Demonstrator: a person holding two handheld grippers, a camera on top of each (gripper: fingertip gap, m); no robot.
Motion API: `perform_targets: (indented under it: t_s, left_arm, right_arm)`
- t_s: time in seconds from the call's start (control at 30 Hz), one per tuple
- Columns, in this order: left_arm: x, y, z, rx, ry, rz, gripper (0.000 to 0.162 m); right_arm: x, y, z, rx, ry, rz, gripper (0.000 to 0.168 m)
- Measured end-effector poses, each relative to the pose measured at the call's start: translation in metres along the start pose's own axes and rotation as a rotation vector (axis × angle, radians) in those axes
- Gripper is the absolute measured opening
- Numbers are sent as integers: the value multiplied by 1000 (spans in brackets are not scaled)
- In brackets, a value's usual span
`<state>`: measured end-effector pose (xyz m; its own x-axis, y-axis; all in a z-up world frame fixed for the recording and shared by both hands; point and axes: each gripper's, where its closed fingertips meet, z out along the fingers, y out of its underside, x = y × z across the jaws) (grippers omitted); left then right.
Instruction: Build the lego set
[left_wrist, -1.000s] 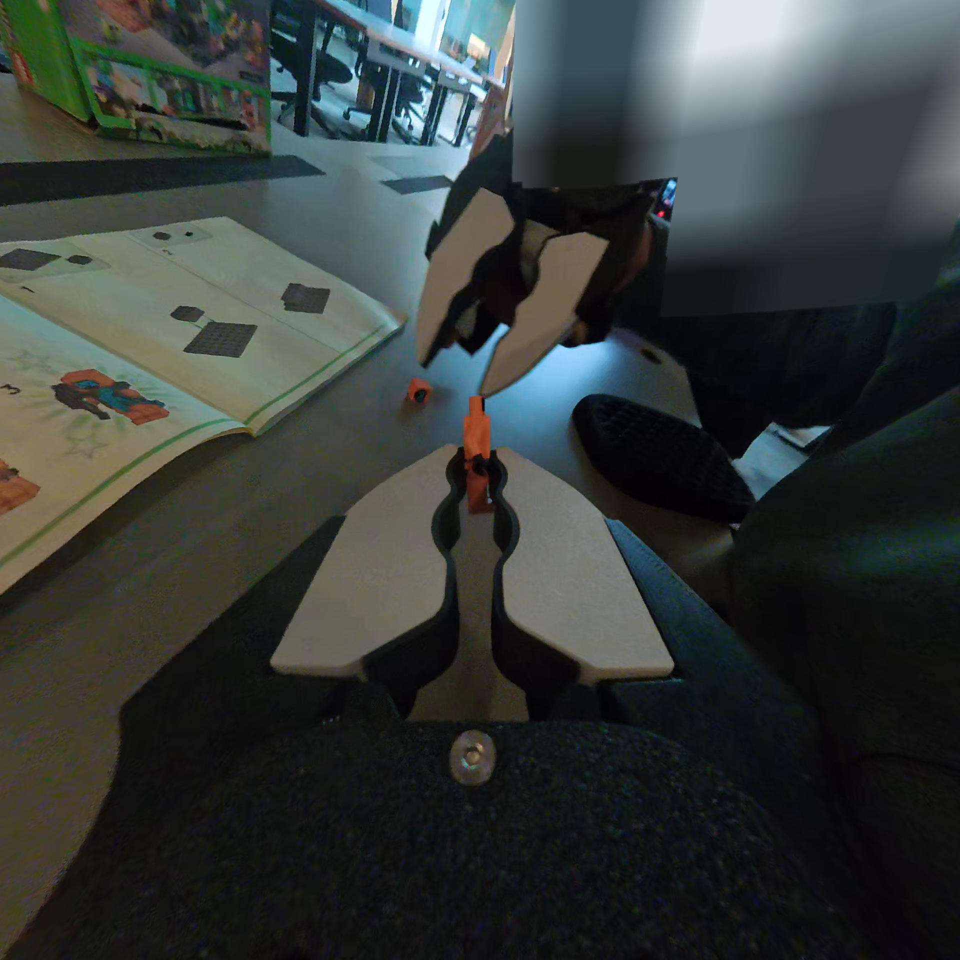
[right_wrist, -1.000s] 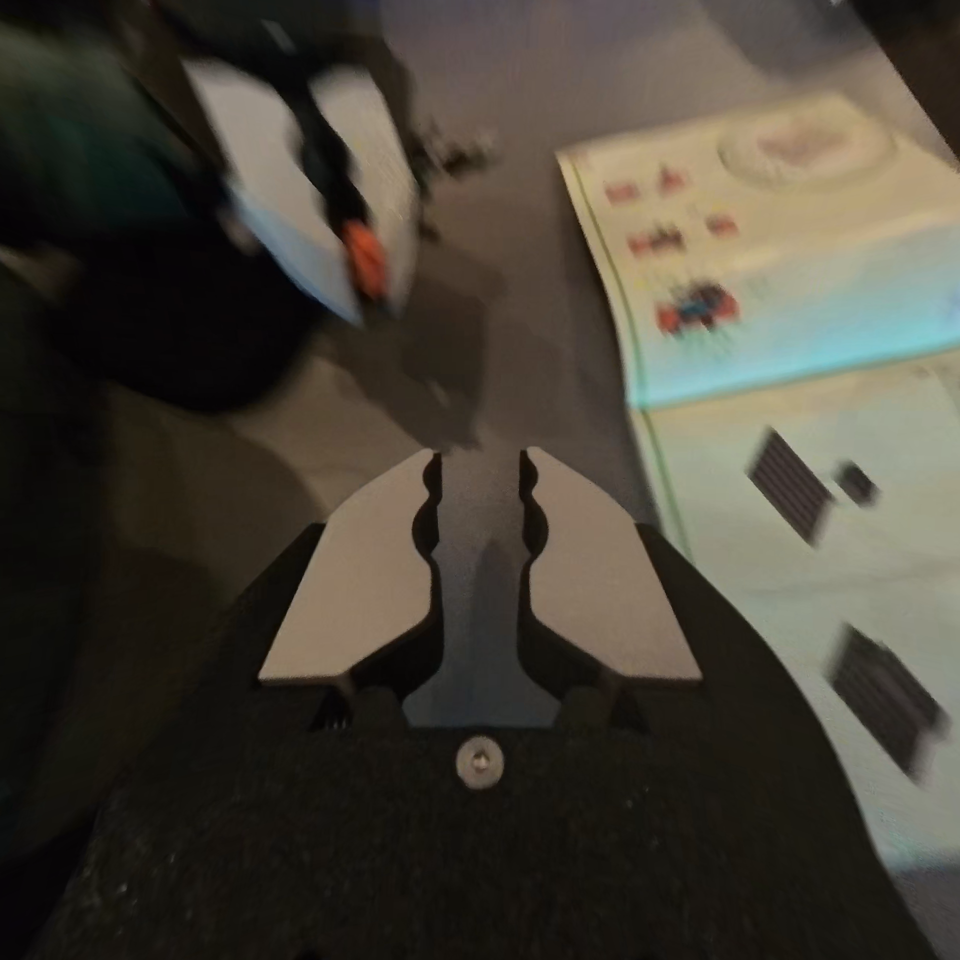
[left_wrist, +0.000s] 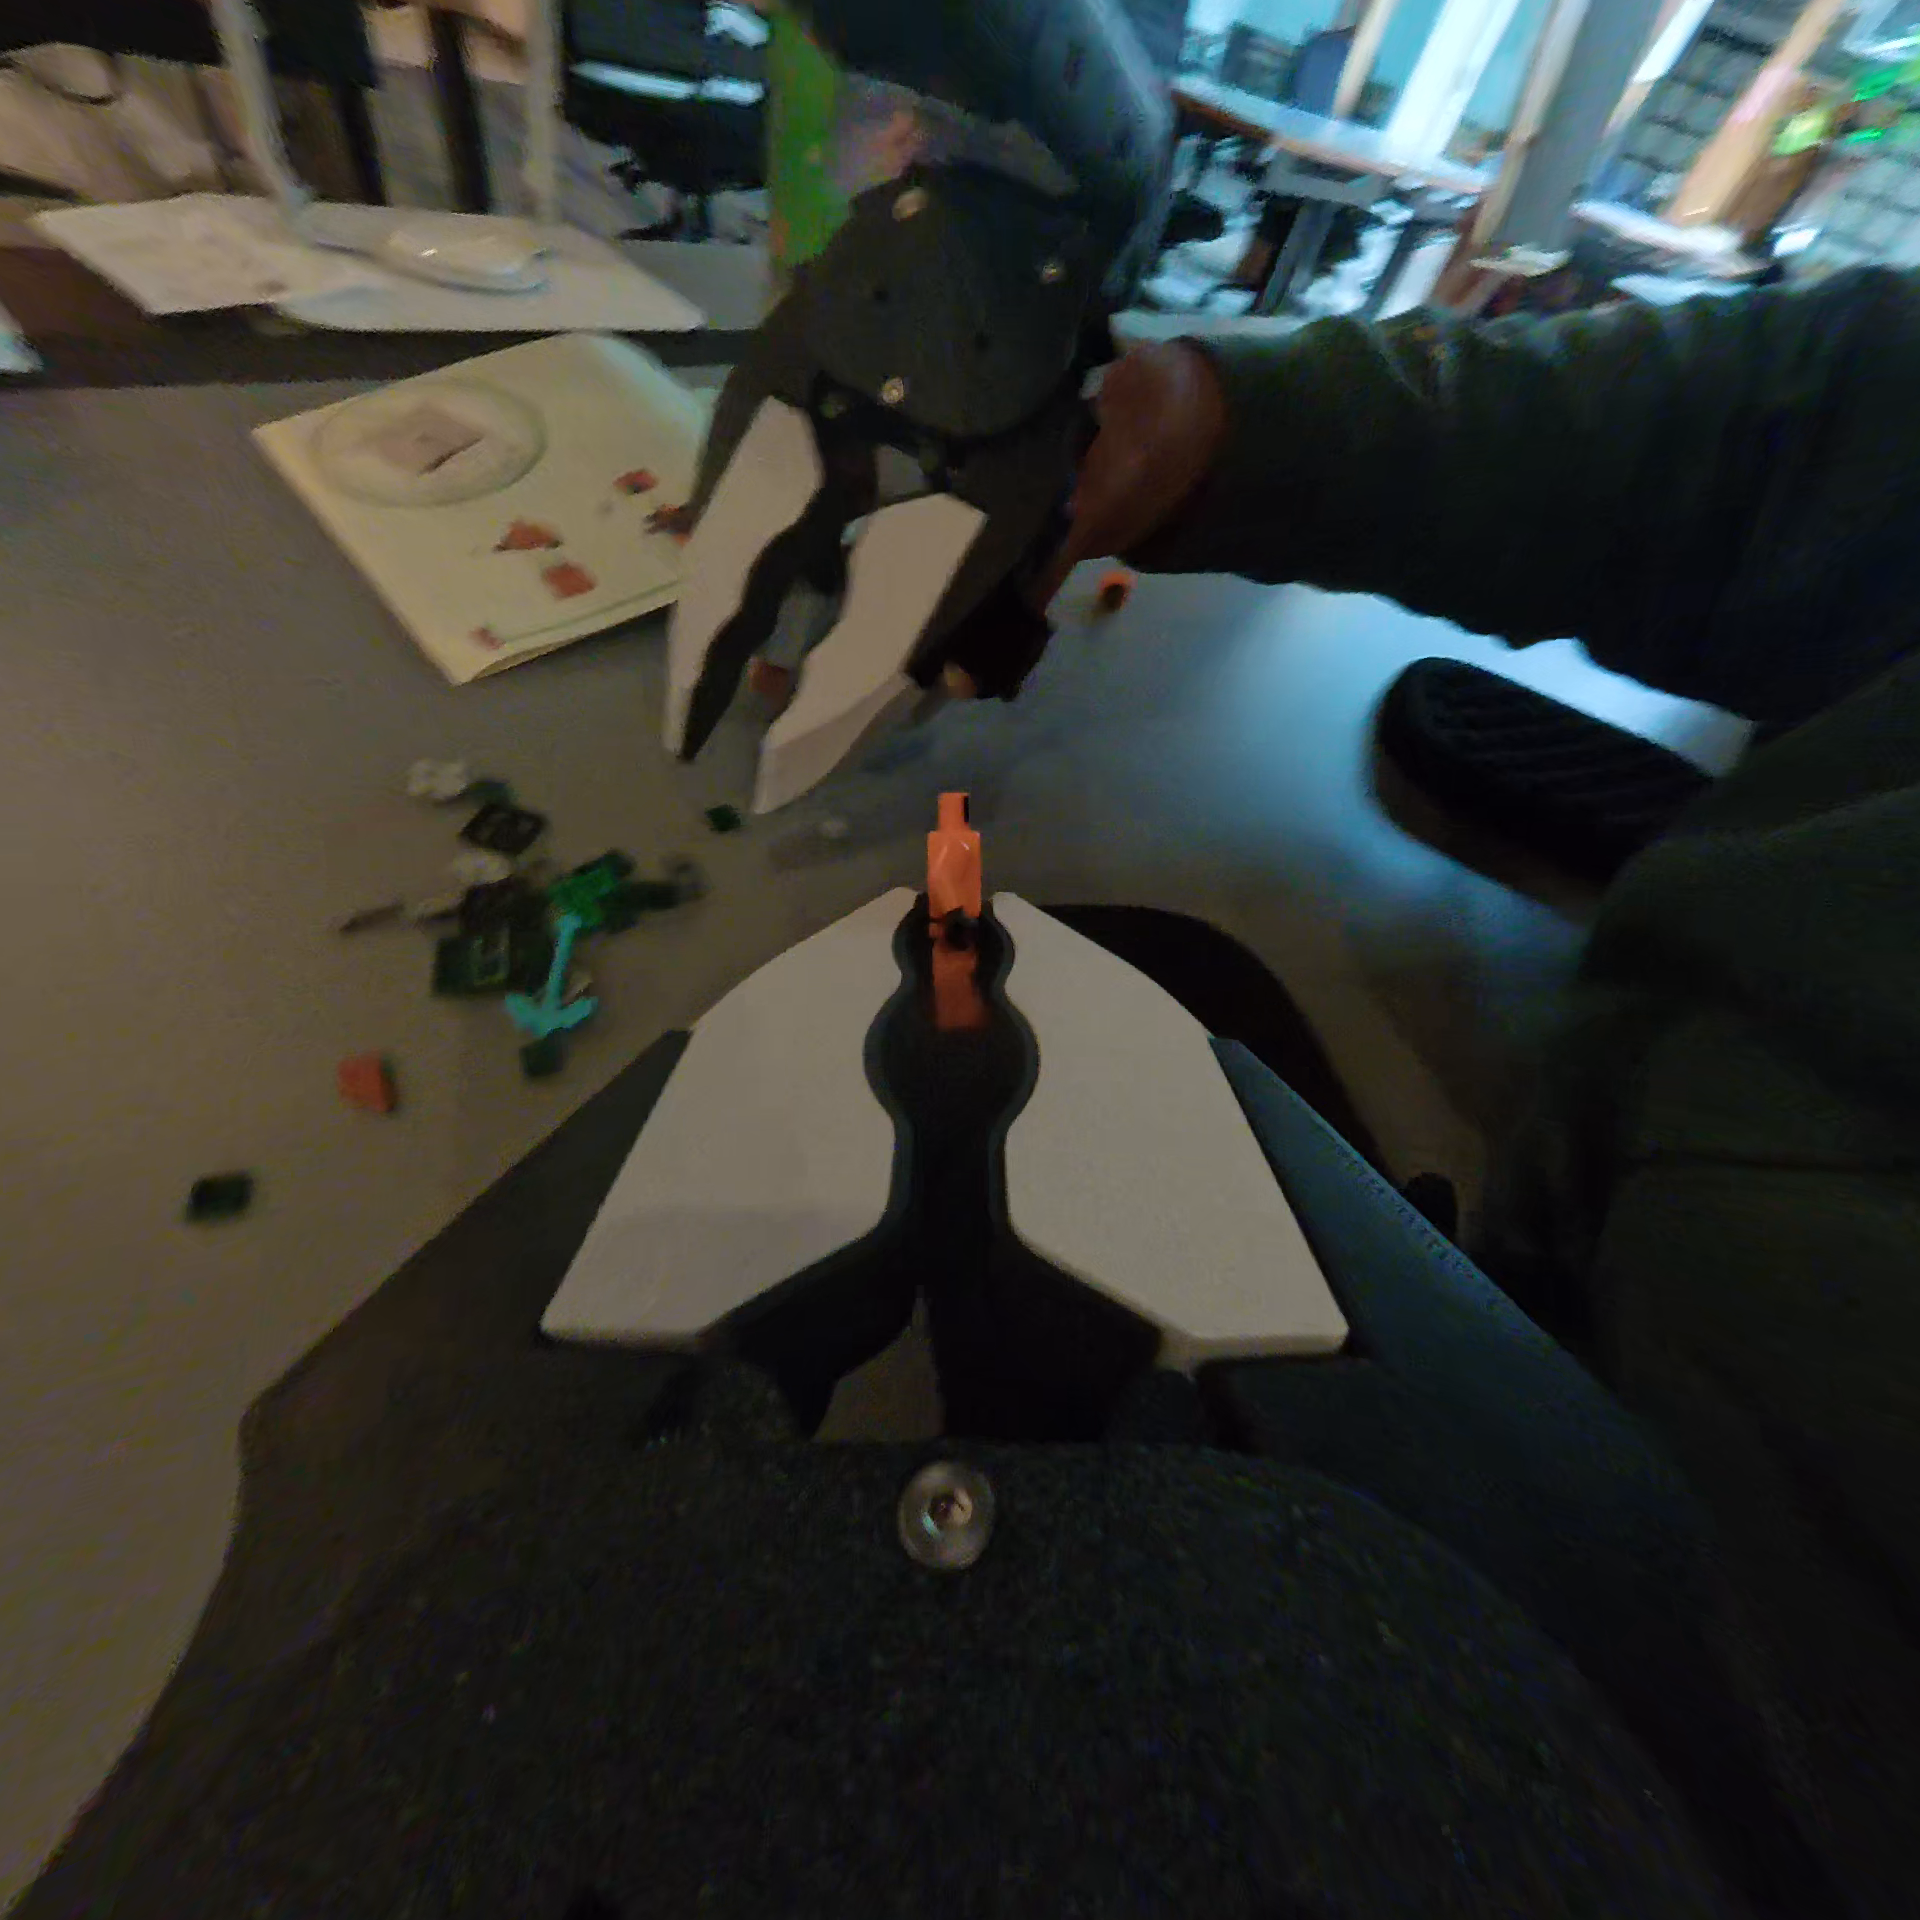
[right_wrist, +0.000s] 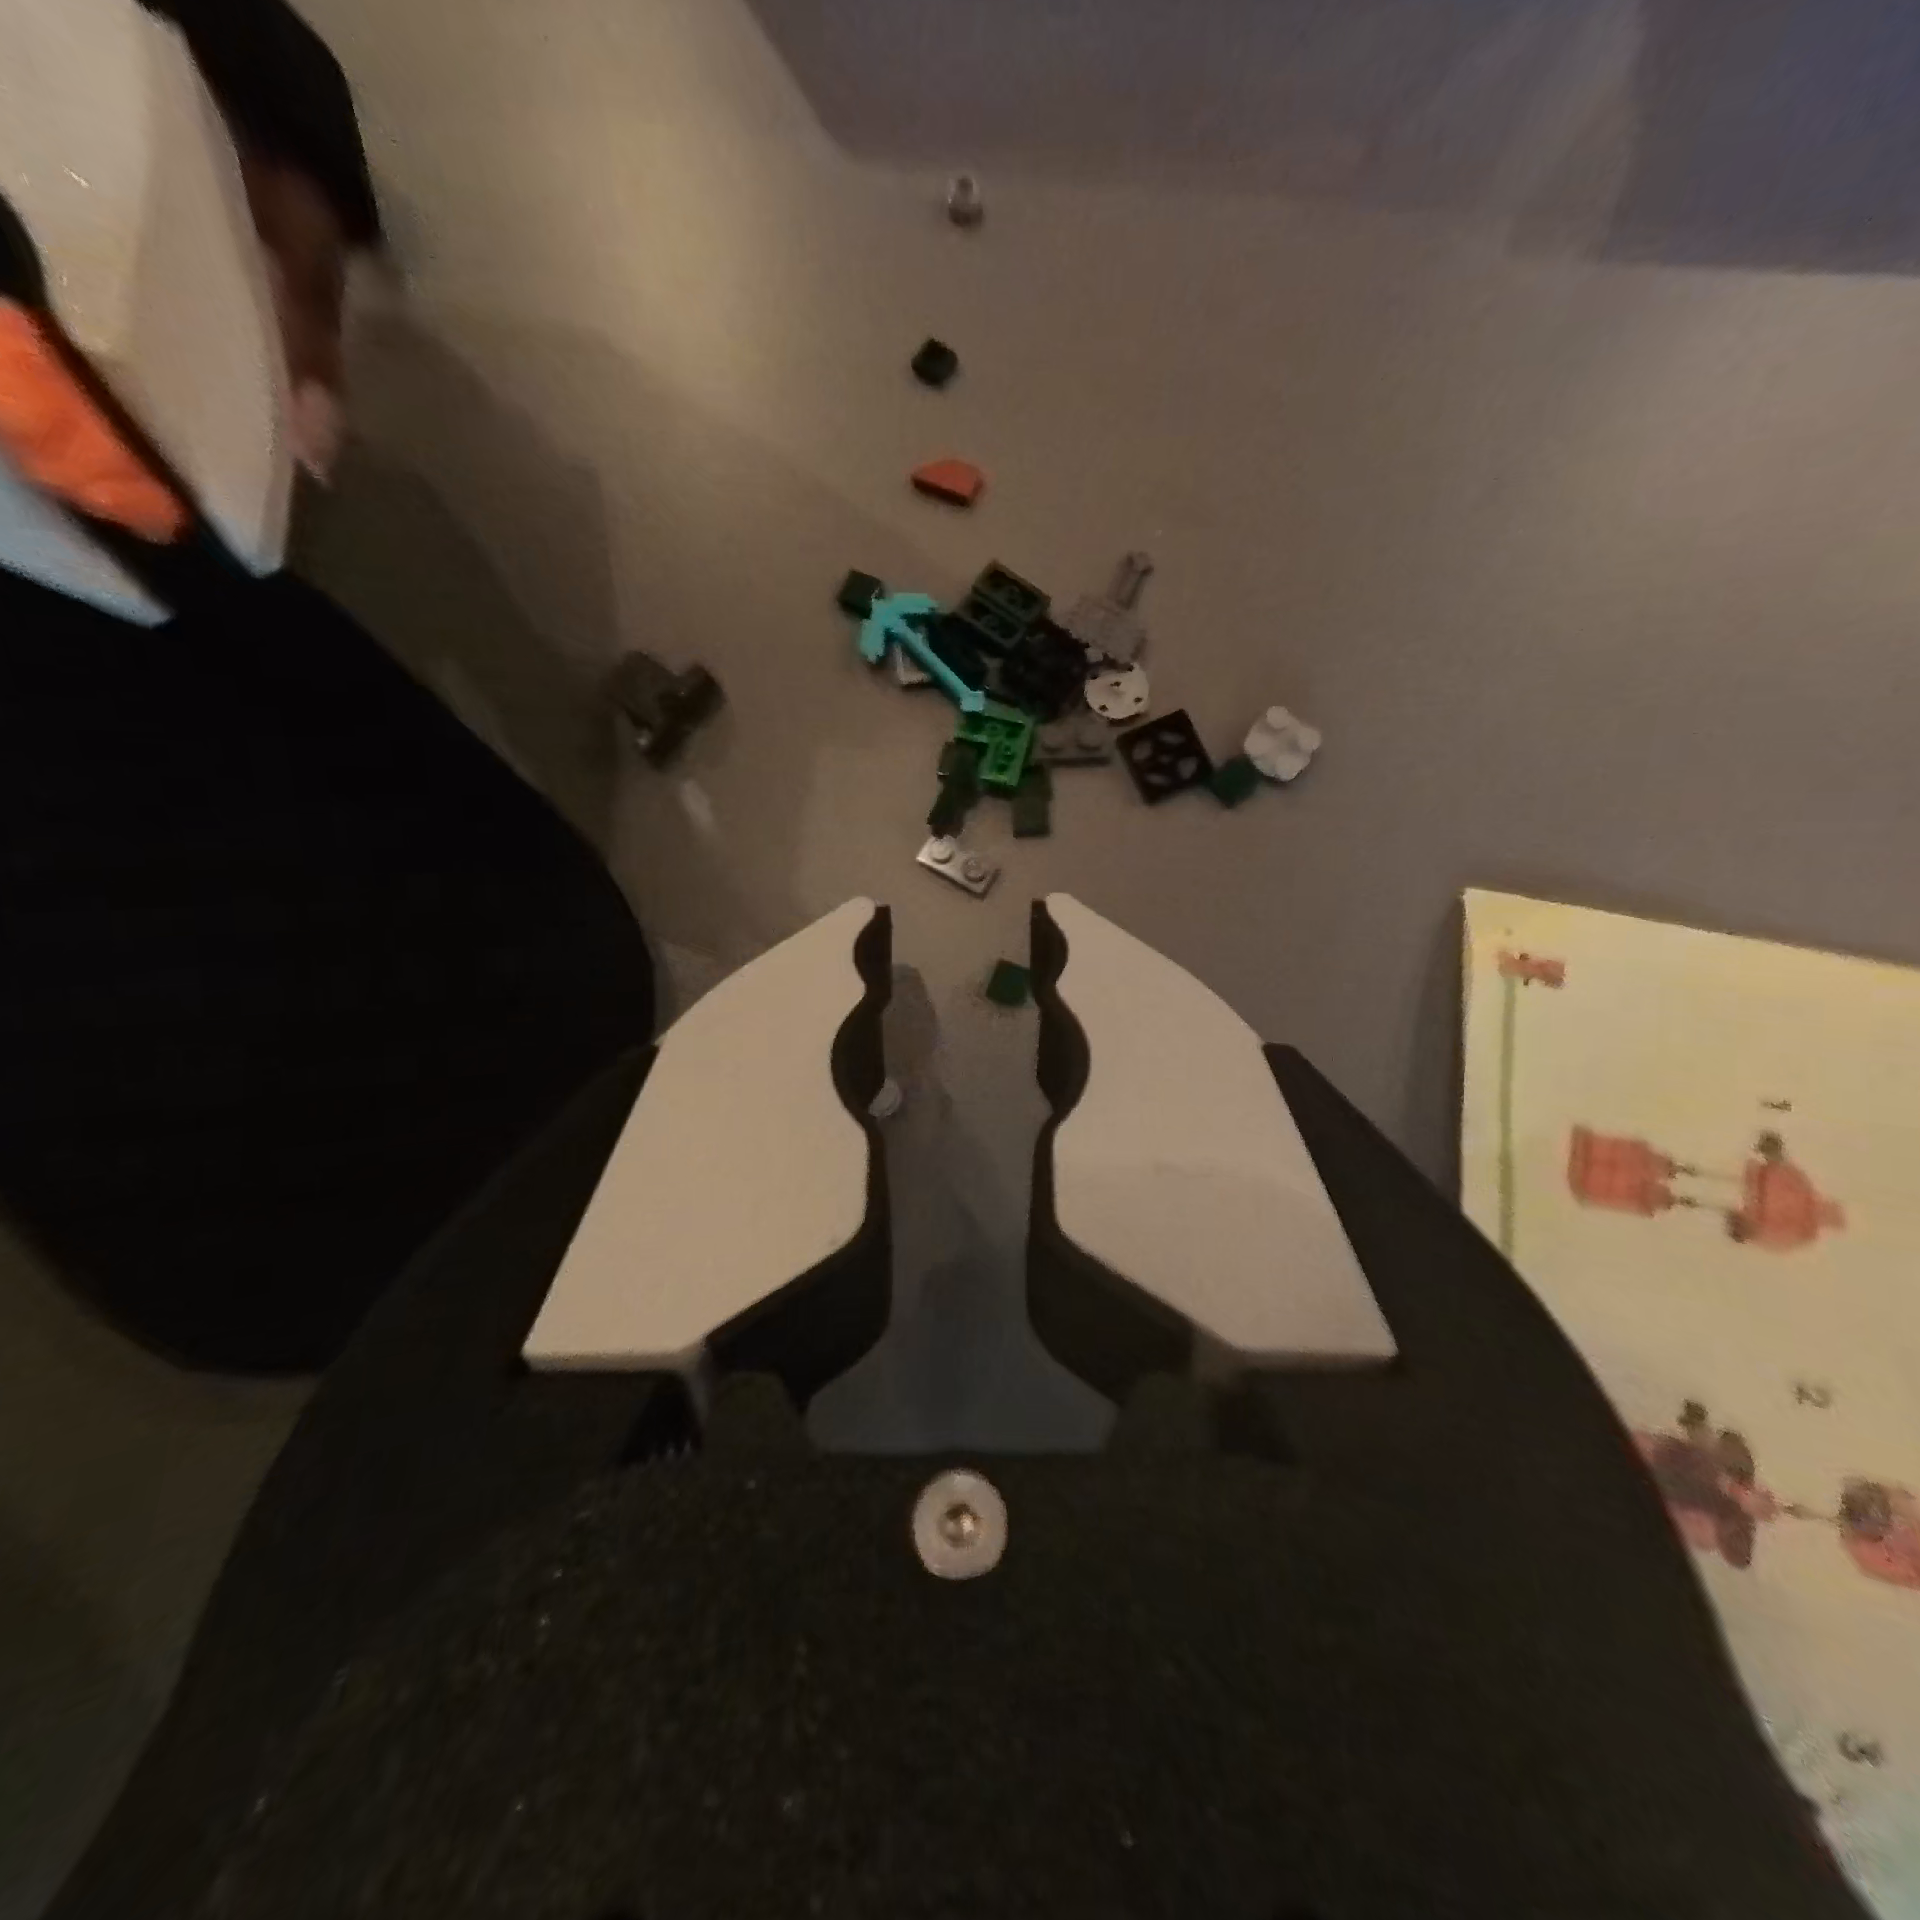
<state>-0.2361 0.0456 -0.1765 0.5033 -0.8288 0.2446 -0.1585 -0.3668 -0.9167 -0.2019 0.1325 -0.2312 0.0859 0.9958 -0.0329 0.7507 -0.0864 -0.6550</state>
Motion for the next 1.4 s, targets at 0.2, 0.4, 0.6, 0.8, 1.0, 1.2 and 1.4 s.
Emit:
perform_targets:
  t_s: [0.2,0.4,0.6,0.8,1.0,1.2,1.4]
  left_arm:
    - [-26,6,5,-30,-120,18,8]
    - [3,-13,41,28,82,-12,8]
    - [54,-36,92,16,333,10,8]
    - [91,-47,130,-7,441,72,8]
    - [101,-46,145,-17,417,78,17]
    - [47,-30,105,-151,150,179,42]
    - [-36,7,21,-426,-112,244,32]
  right_arm:
    - [-16,14,-24,79,60,5,24]
    - [-59,8,-78,367,34,100,0]
    - [-73,10,-122,566,-40,248,30]
    - [-75,29,-148,603,-65,271,14]
    - [-80,44,-158,547,-85,273,7]
    - [-49,77,-151,306,51,320,7]
    - [-22,107,-137,176,126,330,8]
